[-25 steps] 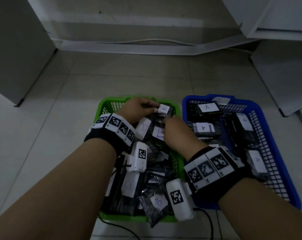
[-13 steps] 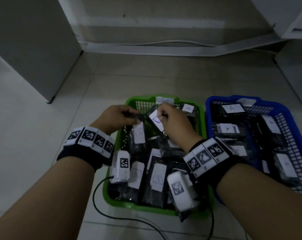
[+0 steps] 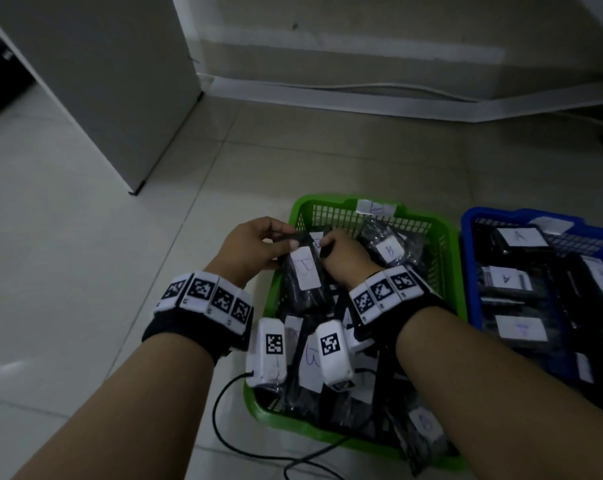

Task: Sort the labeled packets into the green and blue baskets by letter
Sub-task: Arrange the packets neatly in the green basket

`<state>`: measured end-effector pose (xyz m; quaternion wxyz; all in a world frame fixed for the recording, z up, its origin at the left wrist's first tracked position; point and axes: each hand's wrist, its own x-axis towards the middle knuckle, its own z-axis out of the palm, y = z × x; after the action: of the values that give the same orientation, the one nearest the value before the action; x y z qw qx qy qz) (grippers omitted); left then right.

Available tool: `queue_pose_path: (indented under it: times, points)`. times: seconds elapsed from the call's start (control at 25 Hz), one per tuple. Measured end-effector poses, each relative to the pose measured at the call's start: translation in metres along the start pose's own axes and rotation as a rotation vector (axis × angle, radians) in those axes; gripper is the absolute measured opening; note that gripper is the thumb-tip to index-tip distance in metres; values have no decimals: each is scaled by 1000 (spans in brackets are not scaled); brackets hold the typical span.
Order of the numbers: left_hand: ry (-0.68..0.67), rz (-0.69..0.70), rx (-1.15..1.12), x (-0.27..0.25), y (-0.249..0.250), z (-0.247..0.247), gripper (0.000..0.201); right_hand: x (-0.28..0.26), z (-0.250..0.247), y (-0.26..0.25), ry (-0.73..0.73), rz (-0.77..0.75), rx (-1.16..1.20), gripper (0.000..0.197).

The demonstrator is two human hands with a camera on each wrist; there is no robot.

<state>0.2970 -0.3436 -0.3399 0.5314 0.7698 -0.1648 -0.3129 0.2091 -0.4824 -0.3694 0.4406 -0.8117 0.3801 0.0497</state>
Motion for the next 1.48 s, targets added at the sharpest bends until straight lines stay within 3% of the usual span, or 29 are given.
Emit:
queue_pose_path:
  times: [0.24, 0.32, 0.4, 0.48, 0.52, 0.6, 0.68, 0.8, 0.88, 1.0, 1.08, 1.2, 1.28, 1.48]
  points:
    - [41, 65, 67, -3, 5, 3, 15, -7, -18, 6, 25, -154, -199, 24]
    - [109, 115, 83, 1, 7, 6, 18, -15, -29, 5, 69, -169, -117, 22]
    - [150, 159, 80, 7, 13, 12, 18, -23, -37, 1, 18, -191, 100, 28]
    - [132, 188, 101, 12, 18, 19, 19, -28, -38, -2, -106, -175, 283, 21]
    - [130, 206, 154, 13, 19, 21, 22, -25, -36, -1, -102, -149, 284, 16]
    - [191, 280, 352, 13, 14, 23, 29, -13, -32, 3, -13, -65, 131, 12]
    - [226, 304, 533, 11, 2, 19, 31, 0, -25, 4, 3, 15, 54, 22]
    - [99, 214, 531, 6, -13, 12, 38, 8, -11, 0, -44, 62, 35, 26]
    - [51, 229, 515, 4, -15, 12, 42, 7, -6, -3, -15, 81, -65, 28]
    - [78, 267, 598, 1, -14, 14, 42, -1, -11, -5, 28, 21, -182, 30]
    - [113, 316, 775, -2, -11, 14, 39, -11, -20, -1, 43, -74, -367, 23]
    - [-43, 404, 1027, -11, -3, 22, 29, -30, -30, 11, -168, -163, -660, 28]
    - [-199, 342, 1175, -16, -1, 32, 26, -34, -33, 19, -268, -138, -757, 35]
    - [-282, 246, 1324, -23, -5, 44, 31, -36, -37, 29, -287, -42, -667, 33]
